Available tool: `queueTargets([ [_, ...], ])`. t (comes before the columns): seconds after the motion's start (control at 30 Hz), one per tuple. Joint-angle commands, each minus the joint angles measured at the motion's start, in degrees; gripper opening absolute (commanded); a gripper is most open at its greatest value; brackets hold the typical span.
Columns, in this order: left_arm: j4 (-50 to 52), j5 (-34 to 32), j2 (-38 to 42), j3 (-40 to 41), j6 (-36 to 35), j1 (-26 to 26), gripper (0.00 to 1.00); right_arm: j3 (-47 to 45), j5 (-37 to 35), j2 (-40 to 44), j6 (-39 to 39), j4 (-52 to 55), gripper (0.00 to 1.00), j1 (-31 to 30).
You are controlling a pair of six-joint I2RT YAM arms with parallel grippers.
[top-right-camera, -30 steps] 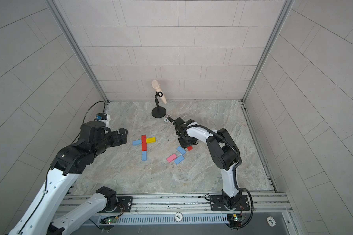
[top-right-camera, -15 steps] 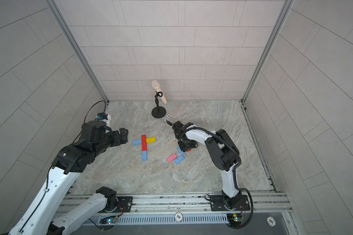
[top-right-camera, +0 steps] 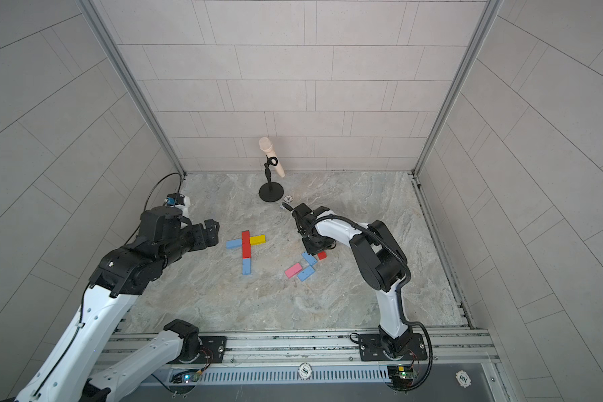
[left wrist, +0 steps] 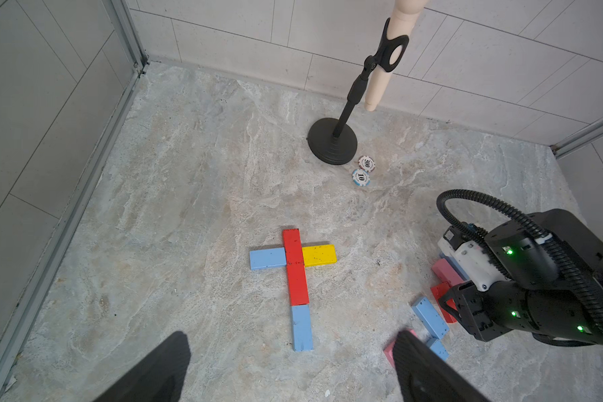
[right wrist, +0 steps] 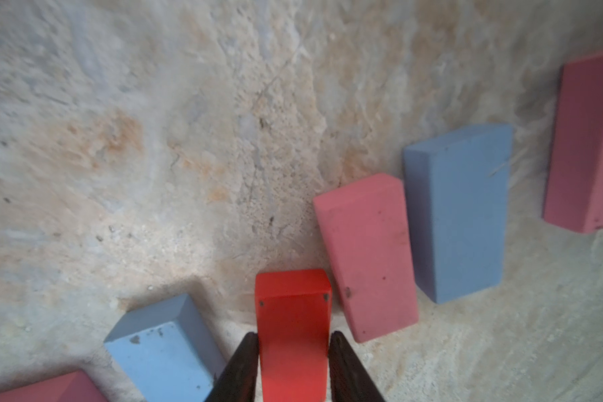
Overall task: Assemble the letter t with building blocks
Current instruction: Pick up the building block from the center of the board.
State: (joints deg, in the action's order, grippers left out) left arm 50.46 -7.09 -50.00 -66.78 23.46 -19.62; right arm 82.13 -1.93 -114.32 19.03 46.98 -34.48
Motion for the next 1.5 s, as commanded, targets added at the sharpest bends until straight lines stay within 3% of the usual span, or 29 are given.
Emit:
queueTargets([
  [0.0, 0.3, -0.9, 0.1, 0.9, -0.7, 0.4, 0.96, 0.8, -1.3, -1.1, -0.9, 2.1, 0.36, 0.0],
  [0.57, 0.1, -0.6, 0.3, 1.7, -0.8, 0.4, 0.97, -1.0, -1.2, -0.6, 0.0, 1.1, 0.42, 0.3],
  [0.93, 0.0, -0.7, 0.5, 2.2, -0.8, 0.4, 0.98, -1.1, -1.4, -1.1, 0.2, 1.0, 0.39, 0.3],
  [1.17, 0.0, -0.9, 0.6, 2.3, -0.8, 0.4, 0.97, -1.2, -1.7, -1.4, 0.2, 0.7, 0.34, 0.3],
  [1.47, -0.4, -0.5, 0.4, 3.3, -0.4, 0.8, 0.98, -1.2, -3.2, 0.5, -1.4, 0.8, 0.17, 0.3],
])
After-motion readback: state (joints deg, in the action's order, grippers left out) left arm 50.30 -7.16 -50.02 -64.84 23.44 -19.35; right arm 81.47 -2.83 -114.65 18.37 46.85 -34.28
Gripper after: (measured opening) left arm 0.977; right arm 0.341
